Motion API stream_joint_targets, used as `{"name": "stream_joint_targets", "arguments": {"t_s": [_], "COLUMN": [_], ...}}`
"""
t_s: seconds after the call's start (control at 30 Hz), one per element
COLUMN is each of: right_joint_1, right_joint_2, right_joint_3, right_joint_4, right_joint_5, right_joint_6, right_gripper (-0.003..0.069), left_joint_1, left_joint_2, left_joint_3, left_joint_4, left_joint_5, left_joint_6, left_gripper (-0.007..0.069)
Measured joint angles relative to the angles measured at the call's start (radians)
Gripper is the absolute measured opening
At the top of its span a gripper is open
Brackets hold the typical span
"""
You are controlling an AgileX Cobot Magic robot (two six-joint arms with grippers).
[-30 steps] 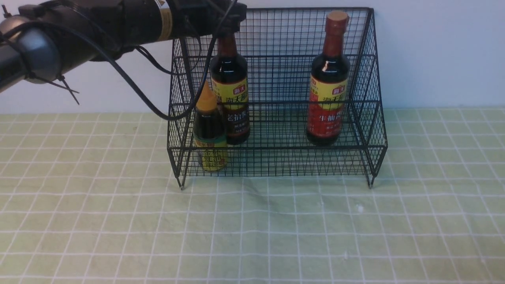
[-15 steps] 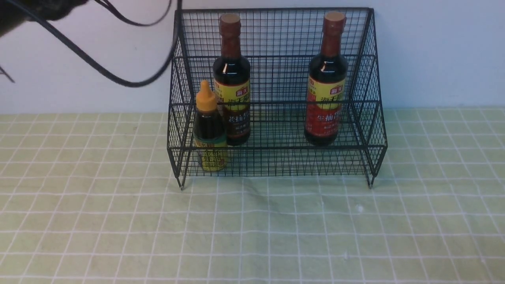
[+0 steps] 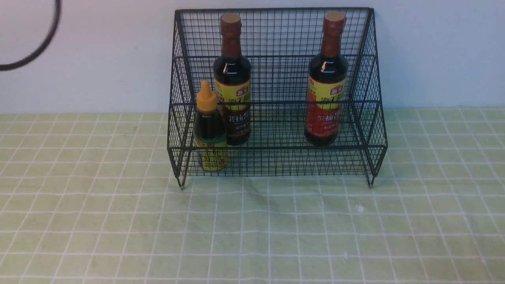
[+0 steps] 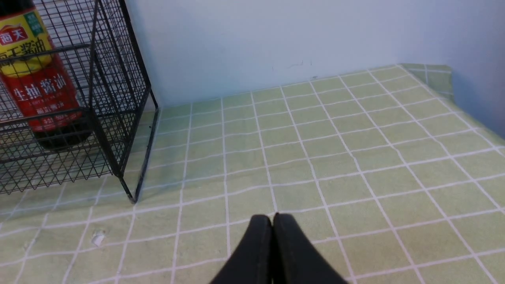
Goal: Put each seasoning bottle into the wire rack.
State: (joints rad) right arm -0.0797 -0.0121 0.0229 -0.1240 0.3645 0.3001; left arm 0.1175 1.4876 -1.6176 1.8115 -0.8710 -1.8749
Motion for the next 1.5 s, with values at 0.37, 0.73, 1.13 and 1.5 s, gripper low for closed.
{"name": "stream_joint_targets", "arguments": {"t_s": [0.37, 0.73, 1.13, 1.5], "right_joint_1": [0.000, 0.000, 0.000, 0.000], "right_joint_2": [0.000, 0.000, 0.000, 0.000], "right_joint_3": [0.000, 0.000, 0.000, 0.000], "right_joint_4": [0.000, 0.000, 0.000, 0.000], "right_joint_5": [0.000, 0.000, 0.000, 0.000], "right_joint_6": [-0.014, -0.017, -0.017, -0.017], "right_gripper": [-0.0014, -0.0014, -0.0014, -0.0014], "left_joint_1": [0.053, 0.058, 0.058, -0.026], "left_joint_2": [-0.147, -0.145, -0.153, -0.343], "left_joint_3": [-0.001, 0.119, 0.359, 0.399], "left_joint_4": [-0.020, -0.065, -0.851, -1.750], "left_joint_5": [0.435, 1.074, 1.557, 1.678], "left_joint_6": [0.456, 0.554, 1.178, 1.810], "left_gripper": [-0.0007, -0.0007, -0.0007, -0.0007]}}
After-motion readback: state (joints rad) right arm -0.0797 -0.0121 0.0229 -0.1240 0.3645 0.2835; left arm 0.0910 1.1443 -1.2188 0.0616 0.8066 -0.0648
